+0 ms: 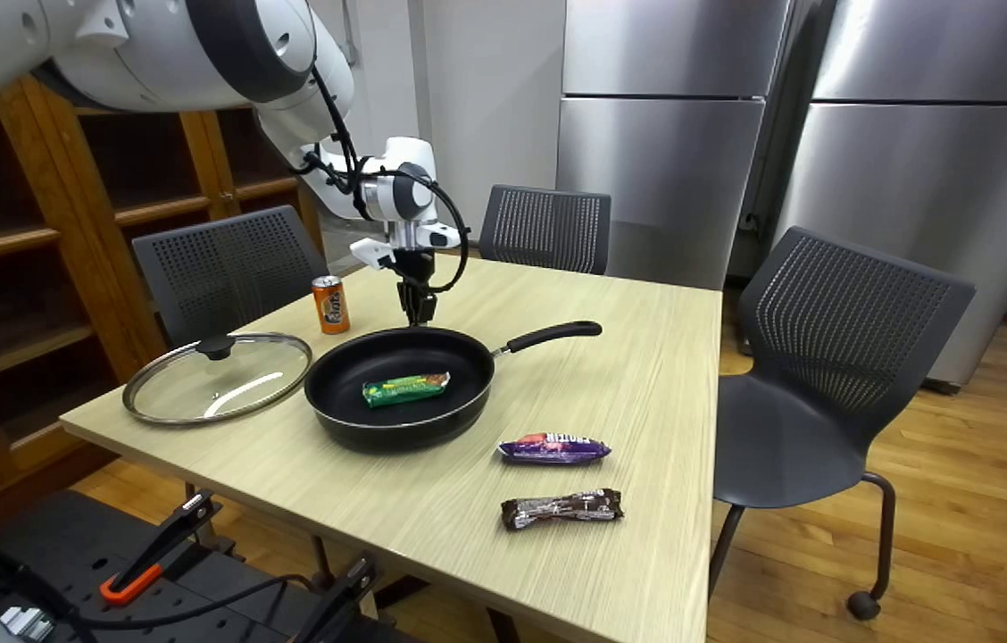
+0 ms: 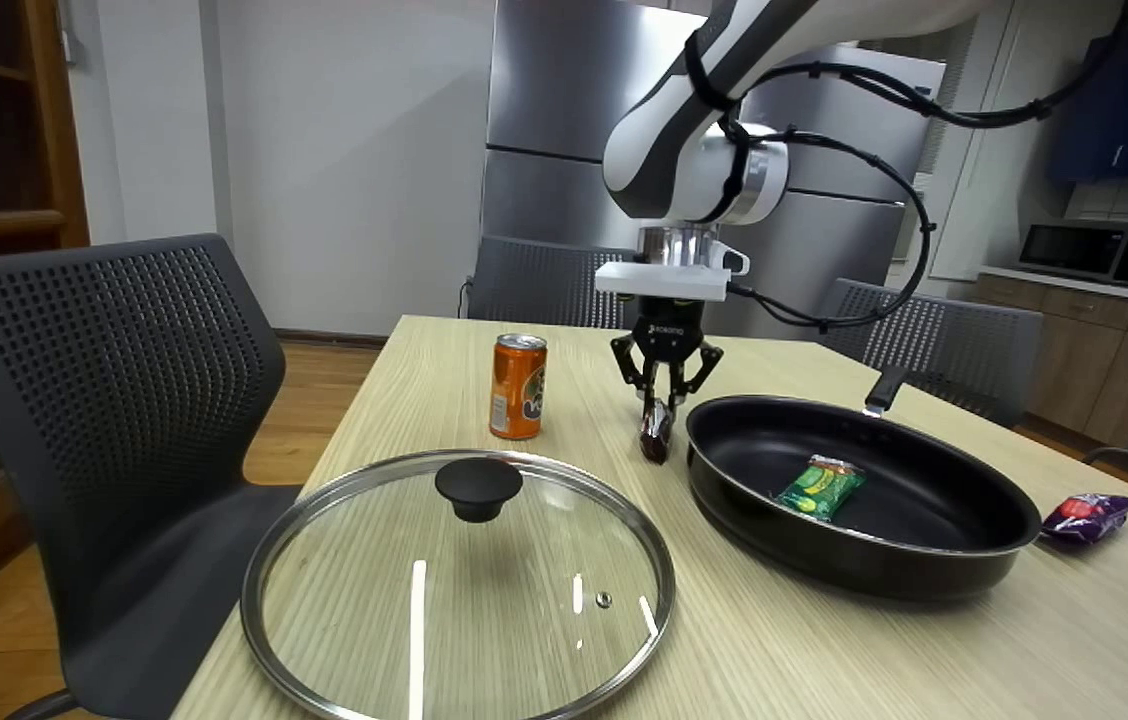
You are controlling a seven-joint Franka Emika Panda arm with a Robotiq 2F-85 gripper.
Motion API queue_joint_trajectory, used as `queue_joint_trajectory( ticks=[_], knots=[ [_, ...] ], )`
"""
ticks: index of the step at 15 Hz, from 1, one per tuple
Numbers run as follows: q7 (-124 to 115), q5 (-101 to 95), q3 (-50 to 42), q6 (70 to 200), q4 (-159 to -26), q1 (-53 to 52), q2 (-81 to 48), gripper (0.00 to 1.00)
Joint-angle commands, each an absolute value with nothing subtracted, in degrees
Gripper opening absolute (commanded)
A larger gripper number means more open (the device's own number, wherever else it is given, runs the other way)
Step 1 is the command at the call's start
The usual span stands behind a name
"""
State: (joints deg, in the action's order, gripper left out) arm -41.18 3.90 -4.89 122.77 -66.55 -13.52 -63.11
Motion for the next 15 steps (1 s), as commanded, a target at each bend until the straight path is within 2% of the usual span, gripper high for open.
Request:
queue_joint_trajectory(
  ticks=[1,9,15],
  knots=[
    [-40.71,3.43,-4.27,122.91,-68.19,-13.09,-60.54,0.06],
    [-41.08,3.07,-4.68,128.58,-74.94,-13.90,-53.54,0.06],
    [-40.42,3.29,-4.92,136.78,-85.96,-13.30,-46.43,0.06]
  ],
)
